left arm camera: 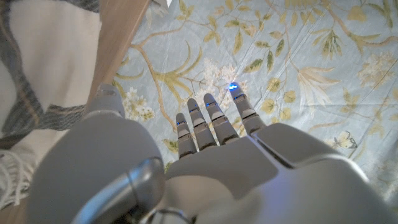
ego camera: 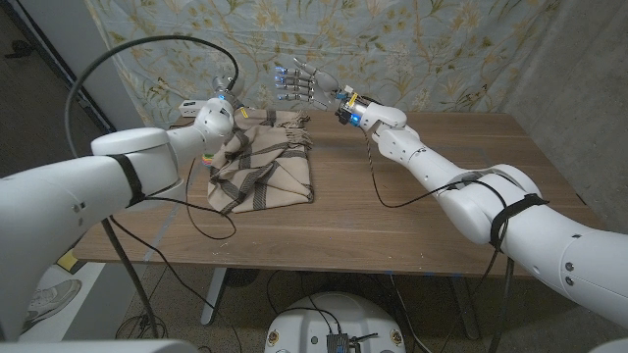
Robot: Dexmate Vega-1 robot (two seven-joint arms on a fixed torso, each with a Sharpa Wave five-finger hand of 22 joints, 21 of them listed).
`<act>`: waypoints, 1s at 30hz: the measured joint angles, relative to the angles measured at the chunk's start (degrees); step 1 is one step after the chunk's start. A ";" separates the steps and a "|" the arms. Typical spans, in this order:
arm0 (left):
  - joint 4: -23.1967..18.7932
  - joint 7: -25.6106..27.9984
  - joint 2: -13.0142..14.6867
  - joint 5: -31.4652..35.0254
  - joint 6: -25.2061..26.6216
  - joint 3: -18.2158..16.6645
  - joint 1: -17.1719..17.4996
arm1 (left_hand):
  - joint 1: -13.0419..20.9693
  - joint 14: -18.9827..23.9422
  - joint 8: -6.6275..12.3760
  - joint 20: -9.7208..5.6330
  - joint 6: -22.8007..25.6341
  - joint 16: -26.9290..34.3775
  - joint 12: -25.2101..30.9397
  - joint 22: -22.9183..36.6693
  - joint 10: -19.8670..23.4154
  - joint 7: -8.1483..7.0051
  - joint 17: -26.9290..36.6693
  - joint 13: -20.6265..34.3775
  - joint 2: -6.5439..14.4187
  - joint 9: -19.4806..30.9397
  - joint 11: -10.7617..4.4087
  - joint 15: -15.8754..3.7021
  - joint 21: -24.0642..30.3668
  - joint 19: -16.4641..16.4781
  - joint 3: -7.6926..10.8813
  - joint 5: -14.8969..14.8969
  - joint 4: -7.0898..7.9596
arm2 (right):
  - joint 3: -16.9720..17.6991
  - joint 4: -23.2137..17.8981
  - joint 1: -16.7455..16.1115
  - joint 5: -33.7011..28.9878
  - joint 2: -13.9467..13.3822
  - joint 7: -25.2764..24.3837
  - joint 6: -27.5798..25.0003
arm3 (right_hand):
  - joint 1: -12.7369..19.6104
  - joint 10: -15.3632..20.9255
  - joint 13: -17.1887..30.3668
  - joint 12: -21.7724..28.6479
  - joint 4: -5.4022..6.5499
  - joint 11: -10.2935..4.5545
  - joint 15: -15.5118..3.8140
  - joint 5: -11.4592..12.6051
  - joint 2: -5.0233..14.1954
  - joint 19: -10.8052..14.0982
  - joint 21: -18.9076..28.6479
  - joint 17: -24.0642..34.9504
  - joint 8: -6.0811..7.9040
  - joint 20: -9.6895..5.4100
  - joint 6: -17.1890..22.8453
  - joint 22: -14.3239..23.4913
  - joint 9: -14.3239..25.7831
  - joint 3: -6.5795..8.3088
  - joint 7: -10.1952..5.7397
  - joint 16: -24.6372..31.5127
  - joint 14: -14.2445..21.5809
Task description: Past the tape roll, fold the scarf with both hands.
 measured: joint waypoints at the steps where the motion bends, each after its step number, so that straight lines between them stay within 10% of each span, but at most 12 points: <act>1: 0.62 -0.62 -0.35 -0.28 0.02 0.64 -0.25 | -0.88 -0.70 0.27 0.18 -0.61 0.03 0.00 0.05 -1.13 0.10 0.01 -0.28 1.17 -0.05 0.20 0.36 -0.44 -0.18 0.23 0.18 0.69 | -0.02 0.00 0.00 0.03 -0.05 -0.12 0.00 | -0.15 0.00 0.00 0.00 0.00 0.00 0.00 0.00 0.15 0.00 0.00 0.00 0.00 0.00 0.00 0.00 0.00 0.00 0.00 0.00 0.00; 7: 3.41 0.21 -2.49 -4.07 3.68 0.33 0.01 | 0.05 2.25 1.83 -0.11 2.79 1.66 2.48 0.17 1.56 1.70 -0.26 -1.80 11.96 -0.05 0.17 -0.25 -0.52 3.48 5.88 -1.27 2.06 | -0.22 0.35 0.01 0.11 -0.26 -0.48 0.13 | -0.61 0.00 0.00 -0.44 0.00 0.00 0.00 0.00 0.15 0.00 -0.21 0.00 0.00 0.00 0.00 0.00 0.00 0.00 0.00 0.00 0.00; 16: -1.66 7.61 1.04 -8.53 11.12 -9.55 6.97 | 0.84 6.44 3.09 -0.66 9.30 2.16 3.85 0.44 6.78 1.51 -0.53 -2.38 12.75 -0.04 -0.06 -1.44 -0.10 6.02 10.53 -2.17 1.49 | 0.11 -0.45 -0.59 0.42 -1.15 -1.96 0.85 | -0.60 0.00 0.30 -0.44 0.00 0.00 0.00 0.00 0.15 0.00 -0.43 0.00 -0.45 0.00 0.00 0.00 -0.01 0.00 0.00 0.00 0.00; 30: -26.41 26.10 19.25 -15.14 9.66 -35.02 28.88 | 0.84 7.69 3.42 -1.40 12.06 2.16 4.07 0.44 8.53 2.65 -0.53 -2.64 12.74 -0.03 0.04 -1.43 -0.10 6.71 11.62 -2.38 0.84 | 1.52 -4.07 -3.86 0.74 -4.22 -7.39 1.66 | -0.60 0.00 0.30 -0.44 -0.23 0.00 -0.01 0.00 0.15 0.32 -0.64 -0.16 -0.89 1.13 0.00 0.00 -0.01 -0.23 0.00 0.00 0.00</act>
